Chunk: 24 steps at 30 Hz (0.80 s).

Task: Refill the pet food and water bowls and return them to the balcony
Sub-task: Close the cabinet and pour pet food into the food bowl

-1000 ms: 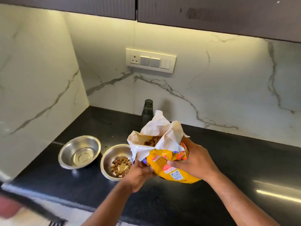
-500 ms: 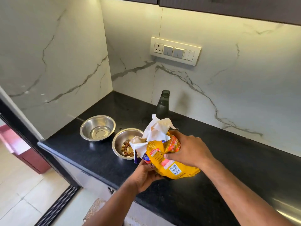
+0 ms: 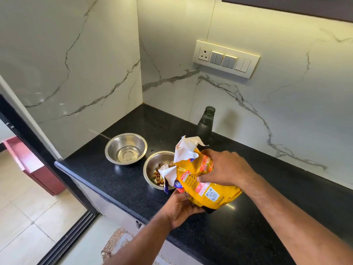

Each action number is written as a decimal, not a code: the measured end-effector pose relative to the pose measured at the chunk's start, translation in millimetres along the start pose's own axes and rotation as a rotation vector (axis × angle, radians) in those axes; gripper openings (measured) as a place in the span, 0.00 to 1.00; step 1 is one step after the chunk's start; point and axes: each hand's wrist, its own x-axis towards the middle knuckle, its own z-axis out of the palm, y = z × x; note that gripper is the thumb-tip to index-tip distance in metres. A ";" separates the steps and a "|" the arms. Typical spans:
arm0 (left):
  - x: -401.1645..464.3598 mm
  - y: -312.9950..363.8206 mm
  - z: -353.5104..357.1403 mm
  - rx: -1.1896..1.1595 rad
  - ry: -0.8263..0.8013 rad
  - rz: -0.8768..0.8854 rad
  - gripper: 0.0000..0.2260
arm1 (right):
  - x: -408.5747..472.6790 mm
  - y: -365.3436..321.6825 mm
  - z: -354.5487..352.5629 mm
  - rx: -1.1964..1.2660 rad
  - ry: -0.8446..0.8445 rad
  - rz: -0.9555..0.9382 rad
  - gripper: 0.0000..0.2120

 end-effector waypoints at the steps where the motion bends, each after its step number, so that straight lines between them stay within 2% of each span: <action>1: 0.7 1.4 -1.1 -0.012 0.004 -0.010 0.26 | 2.4 -1.8 -1.2 -0.005 -0.007 0.002 0.44; 11: 3.6 0.7 -4.7 -0.093 -0.014 -0.036 0.24 | 16.6 -9.8 -9.8 -0.043 -0.085 -0.001 0.42; 15: 1.4 -1.2 2.0 -0.109 -0.035 -0.010 0.34 | 18.8 -9.2 -9.4 -0.063 -0.098 -0.002 0.42; 20: 0.4 -4.9 7.0 -0.097 -0.077 0.015 0.29 | 19.8 -8.4 -11.8 -0.104 -0.095 -0.016 0.42; 24: -1.7 -8.0 10.8 -0.119 -0.058 0.019 0.35 | 21.0 -11.7 -15.6 -0.150 -0.096 -0.038 0.41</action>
